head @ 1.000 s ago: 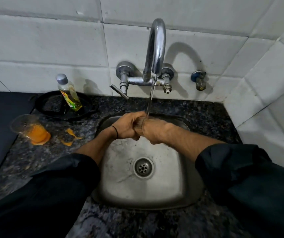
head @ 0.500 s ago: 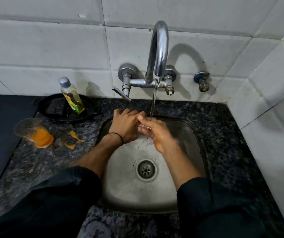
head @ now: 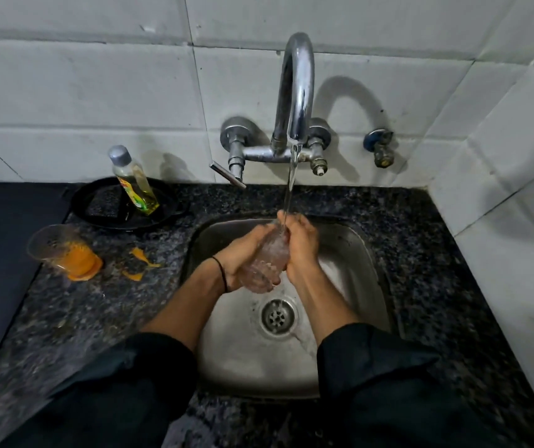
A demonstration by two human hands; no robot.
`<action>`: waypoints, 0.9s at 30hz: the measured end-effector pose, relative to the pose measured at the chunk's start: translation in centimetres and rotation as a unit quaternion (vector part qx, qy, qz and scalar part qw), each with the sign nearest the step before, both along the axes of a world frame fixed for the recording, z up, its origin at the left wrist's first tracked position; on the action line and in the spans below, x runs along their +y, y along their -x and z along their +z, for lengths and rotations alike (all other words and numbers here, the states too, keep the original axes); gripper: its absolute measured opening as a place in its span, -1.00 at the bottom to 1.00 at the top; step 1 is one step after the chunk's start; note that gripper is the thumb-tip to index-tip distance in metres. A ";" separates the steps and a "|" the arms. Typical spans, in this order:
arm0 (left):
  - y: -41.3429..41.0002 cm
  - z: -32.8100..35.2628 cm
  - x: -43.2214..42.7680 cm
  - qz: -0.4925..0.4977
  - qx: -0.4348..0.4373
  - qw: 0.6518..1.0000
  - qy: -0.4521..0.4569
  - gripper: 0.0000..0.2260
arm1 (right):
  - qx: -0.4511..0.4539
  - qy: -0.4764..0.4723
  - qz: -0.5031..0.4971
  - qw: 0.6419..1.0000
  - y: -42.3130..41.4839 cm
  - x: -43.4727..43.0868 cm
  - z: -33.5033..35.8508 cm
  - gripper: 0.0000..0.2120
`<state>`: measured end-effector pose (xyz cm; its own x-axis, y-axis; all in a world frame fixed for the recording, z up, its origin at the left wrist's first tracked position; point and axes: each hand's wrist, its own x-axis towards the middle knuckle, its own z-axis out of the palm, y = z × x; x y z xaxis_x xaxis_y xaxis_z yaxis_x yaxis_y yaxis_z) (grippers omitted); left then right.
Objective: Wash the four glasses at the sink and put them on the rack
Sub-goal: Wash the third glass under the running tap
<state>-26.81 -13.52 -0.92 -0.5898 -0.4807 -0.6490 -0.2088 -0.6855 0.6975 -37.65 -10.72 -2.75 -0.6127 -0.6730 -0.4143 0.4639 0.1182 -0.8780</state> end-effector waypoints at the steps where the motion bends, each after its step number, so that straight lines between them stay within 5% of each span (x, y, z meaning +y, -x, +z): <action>1: 0.8 0.0 0.1 0.037 -0.026 0.999 0.026 -0.61 | 0.035 -0.014 0.004 0.999 -0.6 -0.1 -0.3 -0.84; 2: 1.5 0.1 0.2 0.056 -0.065 0.993 0.080 -0.61 | 0.054 -0.027 0.013 0.998 -1.5 0.1 -0.3 -0.92; 4: 2.7 -0.3 0.6 0.069 -0.128 0.965 0.218 -0.60 | 0.057 -0.069 0.030 0.996 -2.9 0.9 -0.7 -0.58; 7: 3.1 -0.9 1.3 0.098 -0.098 0.941 0.309 -0.61 | 0.006 -0.099 0.017 0.995 -3.6 1.8 0.3 -0.46; 9: 3.1 -1.6 1.9 0.096 -0.057 0.943 0.315 -0.61 | -0.010 -0.105 0.029 0.994 -2.9 1.9 0.5 -0.59; 12: 3.1 -1.3 2.5 0.067 -0.012 0.944 0.324 -0.55 | -0.095 -0.084 0.031 0.991 -1.6 2.1 0.4 -0.49; 17: 3.3 1.5 0.0 0.087 -0.030 0.985 0.143 -0.65 | -0.243 -0.003 0.024 0.970 -1.8 2.6 1.4 -0.51; 18: 3.5 1.6 -0.2 0.083 -0.041 0.986 0.137 -0.66 | -0.232 -0.019 0.020 0.972 -1.8 2.7 1.5 -0.45; 20: 4.2 1.6 0.2 0.092 -0.077 0.978 0.173 -0.62 | -0.072 -0.123 0.096 0.985 -1.8 3.1 2.0 -0.34; 23: 5.4 0.9 1.0 0.102 -0.110 0.947 0.284 -0.54 | 0.182 -0.199 0.106 0.957 -1.8 3.6 2.4 -0.48; 25: 5.6 0.5 2.2 0.130 -0.062 0.954 0.264 -0.57 | 0.212 -0.195 0.095 0.953 -1.5 4.0 2.3 -0.42; 27: 5.1 0.0 3.1 0.141 0.018 0.965 0.222 -0.62 | 0.098 -0.137 0.082 0.982 -0.6 4.6 2.0 -0.38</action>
